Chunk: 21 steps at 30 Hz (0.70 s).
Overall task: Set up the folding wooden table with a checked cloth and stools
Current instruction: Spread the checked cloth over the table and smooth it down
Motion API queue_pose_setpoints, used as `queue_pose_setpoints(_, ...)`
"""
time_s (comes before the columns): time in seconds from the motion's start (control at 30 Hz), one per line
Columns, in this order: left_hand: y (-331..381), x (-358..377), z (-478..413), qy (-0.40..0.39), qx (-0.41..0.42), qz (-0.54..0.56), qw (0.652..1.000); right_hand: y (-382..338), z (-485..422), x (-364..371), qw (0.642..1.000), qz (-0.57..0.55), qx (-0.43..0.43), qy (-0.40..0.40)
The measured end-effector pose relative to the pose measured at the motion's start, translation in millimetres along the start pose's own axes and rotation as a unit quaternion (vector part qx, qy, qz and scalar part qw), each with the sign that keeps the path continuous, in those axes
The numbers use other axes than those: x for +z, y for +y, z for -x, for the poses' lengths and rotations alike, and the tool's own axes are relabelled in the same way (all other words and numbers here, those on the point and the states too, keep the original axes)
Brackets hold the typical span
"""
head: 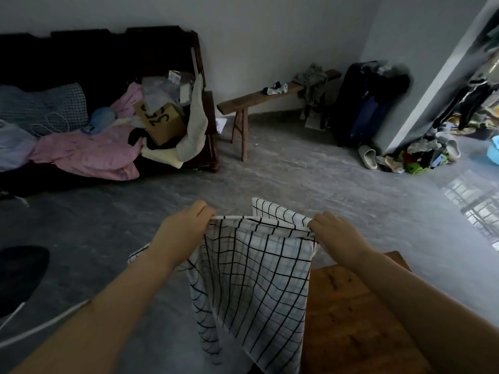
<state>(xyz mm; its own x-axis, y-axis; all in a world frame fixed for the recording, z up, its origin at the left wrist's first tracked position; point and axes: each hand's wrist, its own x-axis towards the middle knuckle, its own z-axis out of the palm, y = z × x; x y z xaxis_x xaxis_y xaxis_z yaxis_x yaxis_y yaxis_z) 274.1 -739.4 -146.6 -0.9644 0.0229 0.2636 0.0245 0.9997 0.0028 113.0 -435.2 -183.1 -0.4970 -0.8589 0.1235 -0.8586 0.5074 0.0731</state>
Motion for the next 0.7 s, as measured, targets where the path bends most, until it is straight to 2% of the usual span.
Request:
queue_pose_setpoints(0.27, -49, 17, -63, -0.002, -0.023, -0.004, 1.0, 45, -84, 24, 0.999, -0.037, -0.004, 0.016)
queue_pose_setpoints(0.5, -60, 52, -119, 0.031, 0.023, 0.025, 0.999, 98, -116, 30, 0.999, -0.005, 0.038, -0.007)
queue_pose_setpoints(0.7, -34, 90, -148, 0.009, 0.063, 0.072, 0.995, 137, -107, 26, 0.989, 0.067, 0.103, -0.078)
